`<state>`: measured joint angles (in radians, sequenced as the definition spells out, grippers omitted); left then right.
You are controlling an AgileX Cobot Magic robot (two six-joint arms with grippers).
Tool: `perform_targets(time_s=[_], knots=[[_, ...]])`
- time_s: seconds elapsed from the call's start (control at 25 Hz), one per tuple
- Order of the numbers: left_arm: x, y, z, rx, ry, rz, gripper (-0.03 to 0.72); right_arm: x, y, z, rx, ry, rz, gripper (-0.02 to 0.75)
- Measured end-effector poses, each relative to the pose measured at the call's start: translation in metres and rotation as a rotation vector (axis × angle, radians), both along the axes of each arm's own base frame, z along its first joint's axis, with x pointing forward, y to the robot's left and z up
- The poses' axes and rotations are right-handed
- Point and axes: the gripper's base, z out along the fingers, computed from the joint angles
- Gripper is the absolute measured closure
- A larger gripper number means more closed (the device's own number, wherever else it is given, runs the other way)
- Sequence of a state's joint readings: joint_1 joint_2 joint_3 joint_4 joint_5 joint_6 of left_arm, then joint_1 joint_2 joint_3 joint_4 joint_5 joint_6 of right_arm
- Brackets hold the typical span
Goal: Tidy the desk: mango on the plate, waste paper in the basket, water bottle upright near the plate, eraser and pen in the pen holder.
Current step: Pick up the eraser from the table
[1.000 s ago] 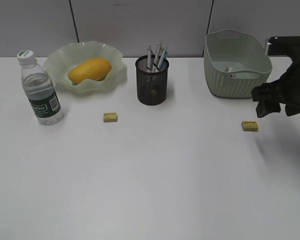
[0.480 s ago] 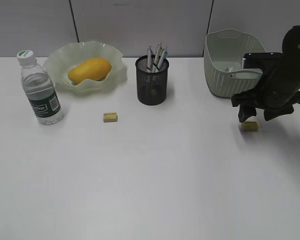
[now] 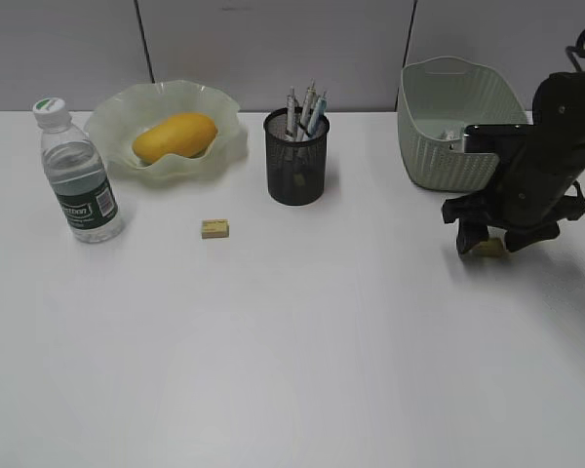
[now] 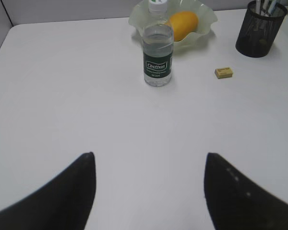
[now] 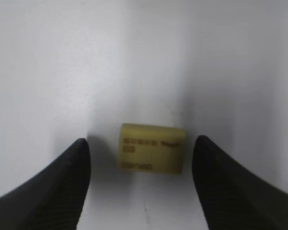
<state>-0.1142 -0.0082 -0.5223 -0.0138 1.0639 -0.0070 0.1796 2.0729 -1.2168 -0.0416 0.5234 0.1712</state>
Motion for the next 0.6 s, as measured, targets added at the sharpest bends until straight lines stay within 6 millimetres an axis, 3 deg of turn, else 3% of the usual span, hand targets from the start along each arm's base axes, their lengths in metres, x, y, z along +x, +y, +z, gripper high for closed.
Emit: perform_targets(time_s=[0.24, 0.52, 0.6], knots=[[0.0, 0.0001, 0.0, 0.001, 0.0, 0.0, 0.153, 0.0015, 0.0004, -0.0049, 0.002, 0.004, -0.002, 0.22], [0.0, 0.0001, 0.0, 0.001, 0.0, 0.0, 0.153, 0.0018, 0.0002, -0.0049, 0.002, 0.001, -0.003, 0.4], [0.0, 0.0001, 0.0, 0.001, 0.0, 0.0, 0.153, 0.0021, 0.0003, -0.0046, 0.003, 0.0, -0.003, 0.419]])
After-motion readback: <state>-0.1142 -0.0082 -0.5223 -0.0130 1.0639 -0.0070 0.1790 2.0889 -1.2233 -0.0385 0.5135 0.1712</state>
